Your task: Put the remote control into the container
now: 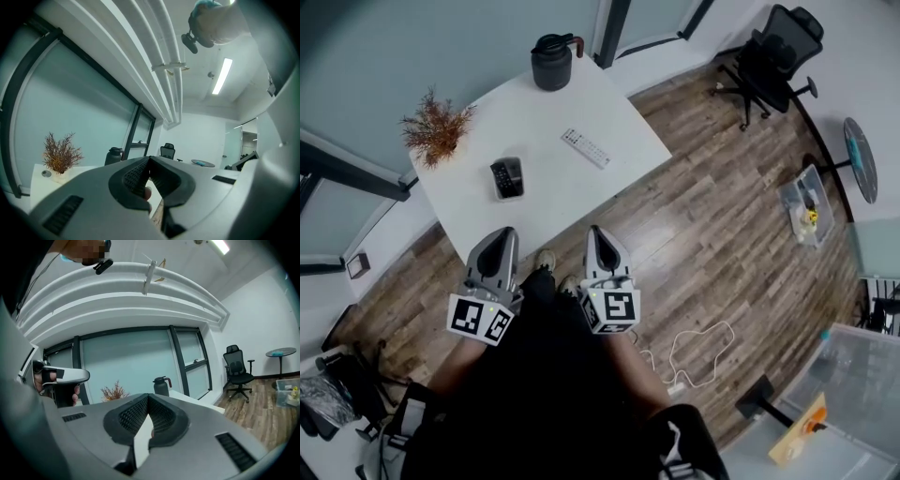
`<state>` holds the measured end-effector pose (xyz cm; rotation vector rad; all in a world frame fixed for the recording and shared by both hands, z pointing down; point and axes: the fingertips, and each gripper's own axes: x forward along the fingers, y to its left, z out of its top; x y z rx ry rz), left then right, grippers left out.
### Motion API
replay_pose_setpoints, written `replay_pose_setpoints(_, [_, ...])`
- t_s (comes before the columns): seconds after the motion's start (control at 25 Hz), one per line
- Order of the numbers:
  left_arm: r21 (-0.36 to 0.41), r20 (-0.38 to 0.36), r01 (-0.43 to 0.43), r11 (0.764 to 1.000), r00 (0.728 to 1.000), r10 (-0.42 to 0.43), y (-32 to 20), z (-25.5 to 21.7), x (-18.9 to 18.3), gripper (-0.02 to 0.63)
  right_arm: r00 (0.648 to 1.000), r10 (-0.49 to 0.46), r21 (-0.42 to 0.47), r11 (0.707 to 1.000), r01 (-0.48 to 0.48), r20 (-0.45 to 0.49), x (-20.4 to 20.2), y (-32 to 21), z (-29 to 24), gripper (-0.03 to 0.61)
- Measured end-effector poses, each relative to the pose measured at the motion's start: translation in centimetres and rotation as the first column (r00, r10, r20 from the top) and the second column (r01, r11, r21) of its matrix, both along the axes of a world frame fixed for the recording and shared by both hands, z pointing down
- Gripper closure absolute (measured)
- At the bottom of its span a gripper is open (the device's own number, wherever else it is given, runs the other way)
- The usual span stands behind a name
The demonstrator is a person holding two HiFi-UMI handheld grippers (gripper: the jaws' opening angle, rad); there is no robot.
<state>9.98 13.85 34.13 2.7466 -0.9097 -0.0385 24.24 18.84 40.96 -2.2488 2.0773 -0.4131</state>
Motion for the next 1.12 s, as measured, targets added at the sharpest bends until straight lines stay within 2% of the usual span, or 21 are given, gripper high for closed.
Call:
replay_pose_setpoints(0.24, [-0.014, -0.016, -0.016, 1.000, 1.000, 0.016, -4.4, 0.9, 2.4, 0.606, 1.000, -0.019, -0.035, 0.999, 0.019, -0.017, 1.7, -5.3, 1.5, 0.575])
replay_pose_setpoints(0.36, [-0.039, -0.024, -0.021, 0.999, 1.000, 0.020, -7.4, 1.4, 3.7, 0.606, 0.999, -0.041, -0.085, 0.996, 0.038, -0.031, 2.5, -8.6, 2.9, 0.575])
replay_pose_setpoints(0.64, [-0.081, -0.021, -0.002, 0.997, 1.000, 0.000, -14.4, 2.7, 5.7, 0.606, 0.988, -0.149, -0.218, 0.967, 0.135, -0.048, 4.5, -16.7, 7.4, 0.571])
replay_pose_setpoints(0.72, [-0.094, -0.022, 0.001, 0.996, 1.000, -0.003, -16.1, 3.6, 6.2, 0.606, 0.984, -0.171, -0.247, 0.957, 0.153, -0.053, 5.4, -18.9, 9.2, 0.550])
replay_pose_setpoints(0.76, [-0.102, -0.020, 0.003, 0.995, 1.000, -0.005, -16.9, 4.1, 6.4, 0.606, 0.982, -0.181, -0.265, 0.951, 0.160, -0.057, 5.8, -19.9, 10.2, 0.524])
replay_pose_setpoints(0.96, [-0.152, -0.010, 0.002, 0.988, 1.000, -0.004, -19.1, 6.6, 7.1, 0.606, 0.969, -0.236, -0.365, 0.910, 0.195, -0.070, 6.9, -23.5, 14.3, 0.478])
replay_pose_setpoints(1.12, [-0.185, 0.003, -0.003, 0.983, 1.000, 0.004, -20.1, 8.4, 7.7, 0.606, 0.945, -0.318, -0.467, 0.849, 0.247, -0.077, 7.0, -25.5, 17.6, 0.412])
